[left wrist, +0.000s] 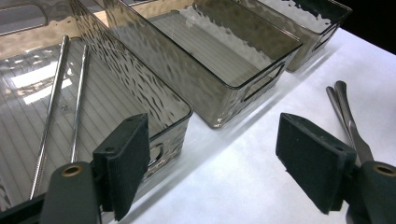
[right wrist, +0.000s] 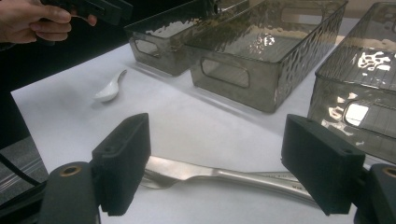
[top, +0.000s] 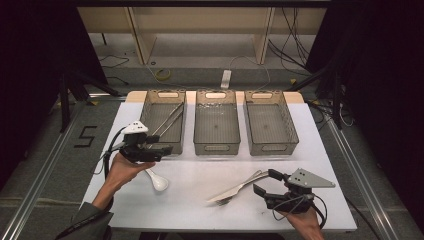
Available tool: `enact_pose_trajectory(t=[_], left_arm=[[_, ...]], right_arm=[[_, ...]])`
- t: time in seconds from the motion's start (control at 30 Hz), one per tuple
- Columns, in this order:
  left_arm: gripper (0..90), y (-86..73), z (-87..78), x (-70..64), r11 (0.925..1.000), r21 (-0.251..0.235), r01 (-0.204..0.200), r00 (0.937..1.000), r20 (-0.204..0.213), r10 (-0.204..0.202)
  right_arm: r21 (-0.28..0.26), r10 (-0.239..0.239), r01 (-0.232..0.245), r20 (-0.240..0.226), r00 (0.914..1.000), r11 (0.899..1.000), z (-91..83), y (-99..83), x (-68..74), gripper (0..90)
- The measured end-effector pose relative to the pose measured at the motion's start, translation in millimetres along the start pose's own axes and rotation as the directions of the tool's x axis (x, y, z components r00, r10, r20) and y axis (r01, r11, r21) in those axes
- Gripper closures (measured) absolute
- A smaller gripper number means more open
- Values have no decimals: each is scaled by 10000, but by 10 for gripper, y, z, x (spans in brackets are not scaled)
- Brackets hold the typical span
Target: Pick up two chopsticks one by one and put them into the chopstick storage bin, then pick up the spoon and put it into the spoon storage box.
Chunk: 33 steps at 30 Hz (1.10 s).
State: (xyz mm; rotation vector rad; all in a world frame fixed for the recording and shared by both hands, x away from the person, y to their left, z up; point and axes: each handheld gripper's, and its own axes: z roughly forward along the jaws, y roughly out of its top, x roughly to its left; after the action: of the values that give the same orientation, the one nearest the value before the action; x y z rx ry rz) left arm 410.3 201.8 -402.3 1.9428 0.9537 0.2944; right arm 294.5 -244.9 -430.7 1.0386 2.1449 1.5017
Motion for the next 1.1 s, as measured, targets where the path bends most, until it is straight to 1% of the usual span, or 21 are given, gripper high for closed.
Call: enact_pose_trajectory(t=[0.07,0.1,0.23,0.3,0.37,0.43,0.57,0.73,0.8,0.9,0.93,0.97,1.07,1.1], left_arm=[[263,-12,-8,-8,10000,35,-42,10000,3,42],[266,-22,-13,-12,9999,101,-122,9999,2,122],[267,-88,-25,-40,9991,392,-166,9999,28,165],[263,-114,-29,-56,9979,584,-275,9996,-20,277],[261,-134,-33,-63,9970,718,-306,9995,-13,308],[253,-155,-33,-62,9966,788,-230,9997,-15,232],[230,-194,-37,-59,9953,948,-205,9997,-105,216],[214,-234,-44,-66,9920,1228,-307,9993,-193,333],[216,-248,-41,-69,9910,1310,-281,9992,-236,315],[257,-268,-30,-66,9869,1559,-411,9987,-224,451],[281,-277,-21,-69,9865,1596,-357,9988,-281,407],[303,-284,-19,-62,9849,1689,-385,9985,-329,447],[405,-304,-11,-39,9828,1818,-329,9986,-355,400],[455,-311,-7,-34,9819,1861,-354,9985,-355,427]], right_arm=[[2,13,-13,15,10000,10000,-5,-1,-4,249],[6,36,-36,33,10000,10000,-8,-1,-4,249],[-6,8,-8,20,10000,10000,-4,1,-2,249],[0,0,0,19,10000,10000,1,3,3,249],[8,-2,2,13,10000,10000,3,3,4,249],[11,1,-1,22,10000,10000,2,2,0,249],[-3,7,-7,19,10000,10000,1,2,-1,249],[49,-45,45,-26,10000,10000,24,11,2,249],[62,-57,57,-48,10000,10000,29,9,3,249],[55,-36,37,-66,10000,10000,26,9,1,249],[39,-42,42,-77,10000,10000,25,9,1,249],[22,-45,46,-82,10000,10000,25,11,1,249],[50,-68,68,-93,9999,10000,28,11,2,249],[68,-56,56,-94,9999,10000,27,9,5,249]])
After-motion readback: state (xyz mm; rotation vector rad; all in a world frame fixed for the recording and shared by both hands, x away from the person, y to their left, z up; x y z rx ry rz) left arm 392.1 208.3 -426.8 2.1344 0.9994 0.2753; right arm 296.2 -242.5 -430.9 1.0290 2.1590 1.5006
